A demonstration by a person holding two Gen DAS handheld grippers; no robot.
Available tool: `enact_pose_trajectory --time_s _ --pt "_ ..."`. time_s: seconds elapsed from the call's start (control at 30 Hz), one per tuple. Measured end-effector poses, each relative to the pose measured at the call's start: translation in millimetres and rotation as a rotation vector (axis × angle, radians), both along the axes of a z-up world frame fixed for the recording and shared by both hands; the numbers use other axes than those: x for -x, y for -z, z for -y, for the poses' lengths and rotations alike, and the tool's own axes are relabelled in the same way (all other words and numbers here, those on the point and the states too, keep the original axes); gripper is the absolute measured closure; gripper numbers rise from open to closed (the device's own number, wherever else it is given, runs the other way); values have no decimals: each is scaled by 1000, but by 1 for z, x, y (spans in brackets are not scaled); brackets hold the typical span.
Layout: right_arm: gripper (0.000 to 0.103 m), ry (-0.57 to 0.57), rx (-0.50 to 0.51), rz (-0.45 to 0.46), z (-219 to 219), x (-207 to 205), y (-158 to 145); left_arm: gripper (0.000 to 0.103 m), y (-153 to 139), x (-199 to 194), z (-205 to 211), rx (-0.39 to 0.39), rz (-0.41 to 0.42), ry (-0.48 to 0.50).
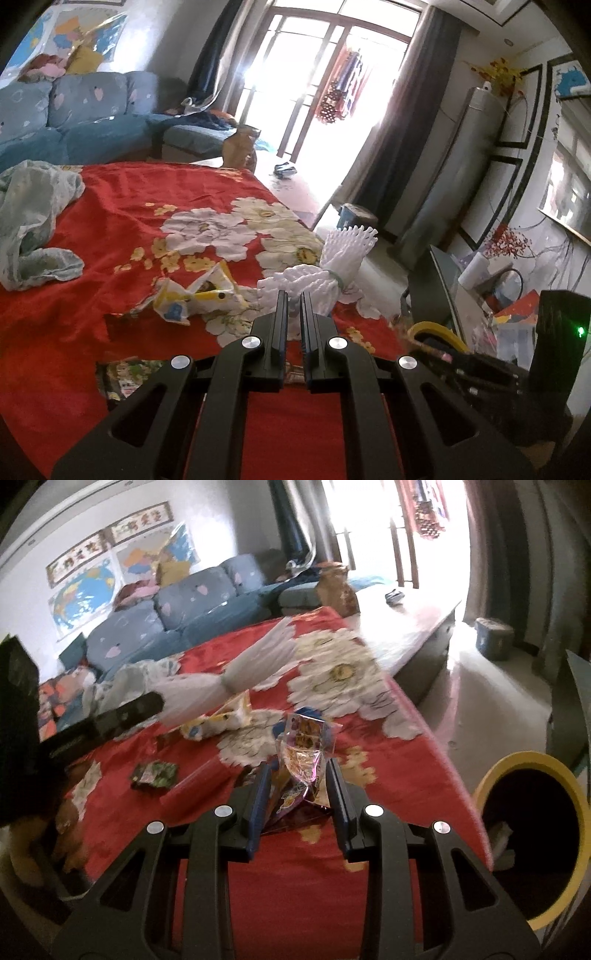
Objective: Collect trash
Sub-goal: 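Lift the snack wrapper with the right tool toward the bin while the left tool grasps white tissue, then carry the snack wrapper and white tissue over the yellow-rimmed bin with both tools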
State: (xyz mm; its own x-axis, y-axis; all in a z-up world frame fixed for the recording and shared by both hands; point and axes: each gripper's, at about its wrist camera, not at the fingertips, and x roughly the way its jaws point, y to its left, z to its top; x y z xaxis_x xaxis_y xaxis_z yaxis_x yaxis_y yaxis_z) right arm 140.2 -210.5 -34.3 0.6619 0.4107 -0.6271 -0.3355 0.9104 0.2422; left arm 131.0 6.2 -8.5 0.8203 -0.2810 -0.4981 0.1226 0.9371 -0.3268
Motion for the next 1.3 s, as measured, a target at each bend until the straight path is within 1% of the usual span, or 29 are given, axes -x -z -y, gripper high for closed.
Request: enact_pose_trajectory --time_s 0.3,0.7,0.93,1.3 --pt "78 85 -9 15 34 -5 -8 96 -4 3 23 -24 12 54" --pt "78 192 -23 31 76 -9 -13 97 -1 4 55 -52 15 129" --pt "78 250 -43 28 100 -11 -12 97 2 3 78 -70 5 179" --pt "78 339 -80 23 135 -12 -8 97 8 2 118 -119 -5 262"
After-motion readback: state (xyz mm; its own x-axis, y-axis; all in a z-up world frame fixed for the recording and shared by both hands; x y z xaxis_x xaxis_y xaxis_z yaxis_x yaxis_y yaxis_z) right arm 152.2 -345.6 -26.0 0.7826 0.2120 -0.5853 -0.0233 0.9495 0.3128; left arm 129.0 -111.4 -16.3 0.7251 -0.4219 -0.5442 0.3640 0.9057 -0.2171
